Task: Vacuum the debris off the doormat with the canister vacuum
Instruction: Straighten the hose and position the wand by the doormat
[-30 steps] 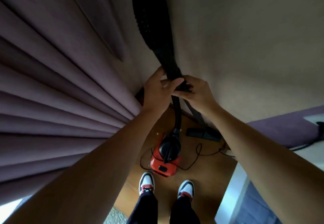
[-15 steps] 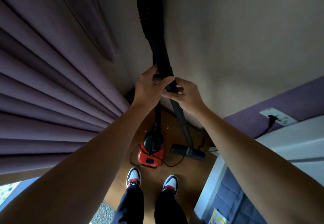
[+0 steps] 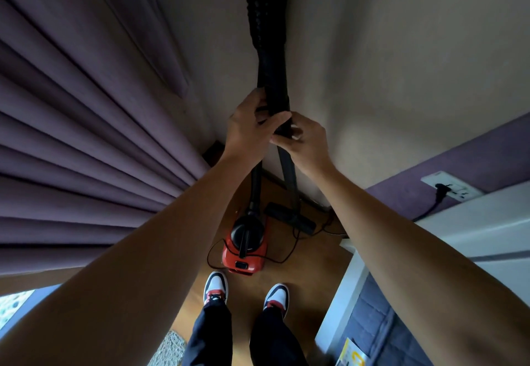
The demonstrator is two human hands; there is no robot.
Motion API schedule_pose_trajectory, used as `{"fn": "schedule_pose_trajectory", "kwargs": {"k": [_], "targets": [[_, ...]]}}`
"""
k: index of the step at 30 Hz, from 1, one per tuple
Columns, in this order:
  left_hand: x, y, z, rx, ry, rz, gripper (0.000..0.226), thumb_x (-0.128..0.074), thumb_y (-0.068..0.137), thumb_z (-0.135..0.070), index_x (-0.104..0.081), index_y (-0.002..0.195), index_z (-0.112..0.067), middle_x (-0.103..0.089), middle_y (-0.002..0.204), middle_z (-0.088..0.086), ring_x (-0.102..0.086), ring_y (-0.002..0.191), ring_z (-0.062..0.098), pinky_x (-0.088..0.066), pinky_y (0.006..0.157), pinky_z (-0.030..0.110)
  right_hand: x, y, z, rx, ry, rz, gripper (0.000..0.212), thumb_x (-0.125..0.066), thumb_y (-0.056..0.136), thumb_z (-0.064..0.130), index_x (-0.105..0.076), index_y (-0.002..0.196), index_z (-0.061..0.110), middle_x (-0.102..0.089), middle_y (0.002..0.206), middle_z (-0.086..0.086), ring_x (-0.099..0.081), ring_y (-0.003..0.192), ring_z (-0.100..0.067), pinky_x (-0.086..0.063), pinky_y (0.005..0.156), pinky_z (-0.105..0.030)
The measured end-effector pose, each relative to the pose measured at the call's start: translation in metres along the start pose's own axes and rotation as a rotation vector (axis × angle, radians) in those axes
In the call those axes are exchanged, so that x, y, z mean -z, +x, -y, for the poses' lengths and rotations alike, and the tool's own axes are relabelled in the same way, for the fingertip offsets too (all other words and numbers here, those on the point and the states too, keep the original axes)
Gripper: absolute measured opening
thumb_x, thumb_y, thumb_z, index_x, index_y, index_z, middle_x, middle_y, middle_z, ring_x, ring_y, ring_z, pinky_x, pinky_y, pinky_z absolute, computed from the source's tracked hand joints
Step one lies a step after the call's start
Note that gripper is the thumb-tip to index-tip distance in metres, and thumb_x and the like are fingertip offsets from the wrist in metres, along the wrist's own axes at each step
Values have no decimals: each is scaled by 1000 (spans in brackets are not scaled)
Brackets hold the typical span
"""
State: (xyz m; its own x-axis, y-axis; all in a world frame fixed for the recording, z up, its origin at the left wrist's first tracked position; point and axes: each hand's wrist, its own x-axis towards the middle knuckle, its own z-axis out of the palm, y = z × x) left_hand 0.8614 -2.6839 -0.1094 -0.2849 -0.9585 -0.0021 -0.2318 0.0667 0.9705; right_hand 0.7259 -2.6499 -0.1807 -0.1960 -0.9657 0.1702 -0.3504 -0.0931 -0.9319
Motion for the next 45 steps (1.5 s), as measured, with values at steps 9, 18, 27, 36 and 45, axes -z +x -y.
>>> {"fn": "schedule_pose_trajectory", "kwargs": {"k": [9, 18, 27, 36, 45], "targets": [[1, 25, 2, -17, -91, 16, 19, -68, 90, -7, -64, 108, -14, -71, 99, -3, -71, 101, 18, -57, 95, 44, -13, 22, 2, -37, 78, -139, 41, -78, 80, 35, -74, 110, 7, -78, 93, -11, -76, 88, -27, -60, 78, -55], [8, 35, -7, -168, -31, 48, 33, -65, 94, -8, -61, 126, -4, -69, 107, -4, -67, 105, 6, -52, 92, 21, -18, 30, 12, 57, -19, -285, 23, -81, 87, 20, -77, 104, 4, -79, 85, -5, -75, 77, -14, -59, 67, -32], [20, 27, -18, -120, -48, 165, 30, -62, 97, -9, -61, 127, -7, -69, 113, -4, -65, 110, 5, -53, 96, 24, -12, 13, 29, -43, -119, -291, 39, -79, 84, 45, -78, 109, 14, -80, 96, 3, -76, 88, -13, -62, 72, -48], [14, -15, -12, -44, -37, 253, 30, -63, 98, -10, -61, 127, -3, -70, 115, 2, -68, 108, 10, -56, 96, 29, -3, -39, 31, -41, -255, -250, 46, -78, 79, 52, -77, 104, 14, -80, 93, 1, -76, 83, -12, -63, 69, -42], [-6, -61, -4, 7, -5, 247, 26, -64, 97, -10, -63, 121, -2, -71, 112, 8, -71, 100, 13, -58, 89, 28, 9, -90, 14, -77, -207, -186, 42, -81, 79, 47, -78, 104, 14, -81, 97, 1, -76, 88, -10, -63, 74, -42]]}}
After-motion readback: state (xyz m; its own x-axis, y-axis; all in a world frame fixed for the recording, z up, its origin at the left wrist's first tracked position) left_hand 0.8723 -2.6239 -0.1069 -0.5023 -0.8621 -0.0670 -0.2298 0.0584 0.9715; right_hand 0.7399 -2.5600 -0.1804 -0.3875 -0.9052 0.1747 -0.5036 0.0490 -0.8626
